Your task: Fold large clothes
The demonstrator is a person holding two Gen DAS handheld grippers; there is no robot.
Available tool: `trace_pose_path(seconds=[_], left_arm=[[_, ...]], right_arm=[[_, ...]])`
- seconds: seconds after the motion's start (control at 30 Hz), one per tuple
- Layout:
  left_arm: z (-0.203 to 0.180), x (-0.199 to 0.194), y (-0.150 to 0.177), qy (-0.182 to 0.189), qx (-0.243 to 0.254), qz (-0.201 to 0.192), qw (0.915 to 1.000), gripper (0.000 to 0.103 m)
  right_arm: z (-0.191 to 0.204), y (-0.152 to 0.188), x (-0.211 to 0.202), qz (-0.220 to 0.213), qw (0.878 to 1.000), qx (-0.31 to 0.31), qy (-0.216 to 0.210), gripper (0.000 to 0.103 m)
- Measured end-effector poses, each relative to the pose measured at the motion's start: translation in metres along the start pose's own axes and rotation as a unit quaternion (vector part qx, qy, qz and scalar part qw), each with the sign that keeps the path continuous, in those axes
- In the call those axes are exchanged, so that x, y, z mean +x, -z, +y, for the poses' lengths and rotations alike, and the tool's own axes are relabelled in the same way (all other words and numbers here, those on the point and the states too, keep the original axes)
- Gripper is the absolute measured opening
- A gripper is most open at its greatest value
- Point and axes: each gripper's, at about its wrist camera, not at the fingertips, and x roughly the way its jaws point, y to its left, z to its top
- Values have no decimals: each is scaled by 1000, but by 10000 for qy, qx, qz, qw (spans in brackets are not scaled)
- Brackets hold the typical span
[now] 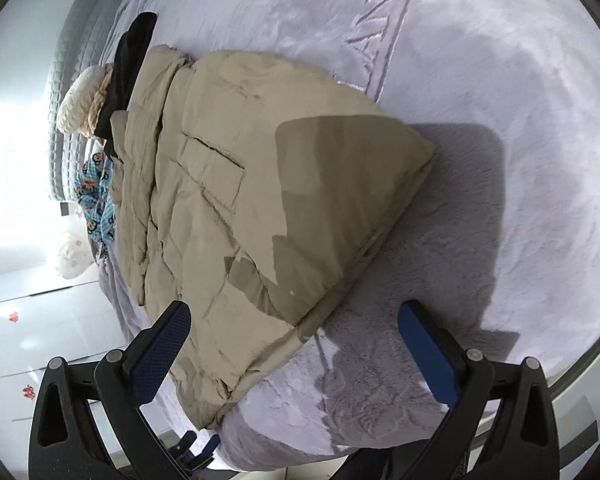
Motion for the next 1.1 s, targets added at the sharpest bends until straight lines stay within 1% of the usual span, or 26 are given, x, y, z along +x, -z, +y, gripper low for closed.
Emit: trace_pose_path(seconds=[0.07,0.13,0.2,0.23,0.27,0.3,0.33,0.37,0.4,0.43,0.47,0.5,0.53,0.6,0.63,0.67,0.73,0.8,0.83,0.93,1.0,1.03,1.1], left_arm=[[0,6,-7,194,-189,-166,9995,101],[-3,11,-16,269,-315,-302,9987,101],[-9,14,-22,304,-309,-422,9982,101],[-11,14,-24,303,-284,-467,9980,99],[-14,14,-27,304,-264,-521,9978,89],[-17,15,-29,307,-225,-545,9978,85],[-19,16,-30,305,-176,-542,9979,73],[-21,17,-32,276,-134,-534,9981,54],[-22,19,-34,195,-55,-502,9985,43],[-19,18,-35,108,33,-480,9988,27],[-20,16,-35,27,118,-502,9987,22],[-21,15,-35,17,165,-550,9983,22],[-22,12,-35,32,195,-601,9980,16],[-24,6,-38,19,224,-660,9976,15],[-25,1,-40,28,210,-704,9973,15],[-25,-3,-41,36,207,-735,9971,15],[-32,-12,-46,29,243,-856,9960,15],[-46,-25,-55,-30,331,-1019,9942,15],[-50,-30,-58,-20,358,-1080,9935,15],[-73,-51,-76,8,534,-1430,9883,15],[-88,-63,-88,13,610,-1643,9845,15],[-94,-68,-93,12,625,-1747,9826,15],[-110,-81,-107,0,656,-1995,9777,15]], right_arm=[[-2,-1,5,20,10000,77,-55,103],[-1,-4,10,38,9996,180,-222,103],[2,-6,13,16,9991,222,-371,103],[4,-8,14,3,9986,232,-478,103],[6,-11,14,-16,9984,241,-513,103],[7,-12,14,-58,9986,259,-465,103],[8,-12,14,-92,9987,279,-418,102],[8,-15,15,-124,9986,325,-397,102],[7,-16,16,-117,9983,369,-428,102],[6,-17,17,-106,9981,406,-455,101],[5,-19,20,-79,9976,471,-493,99],[4,-21,21,-51,9975,501,-492,93],[3,-22,22,-35,9976,512,-465,85],[3,-26,27,122,9983,489,-303,46],[3,-29,28,187,9983,481,-252,35],[2,-30,29,215,9984,477,-201,17],[6,-35,28,251,9985,460,-155,13],[19,-41,25,285,9991,259,-197,10],[32,-45,22,297,9993,44,-201,10],[66,-56,14,290,9981,-527,-135,10],[95,-69,8,256,9950,-953,-119,10],[103,-74,6,240,9940,-1057,-129,9],[131,-88,1,178,9903,-1365,-192,9]])
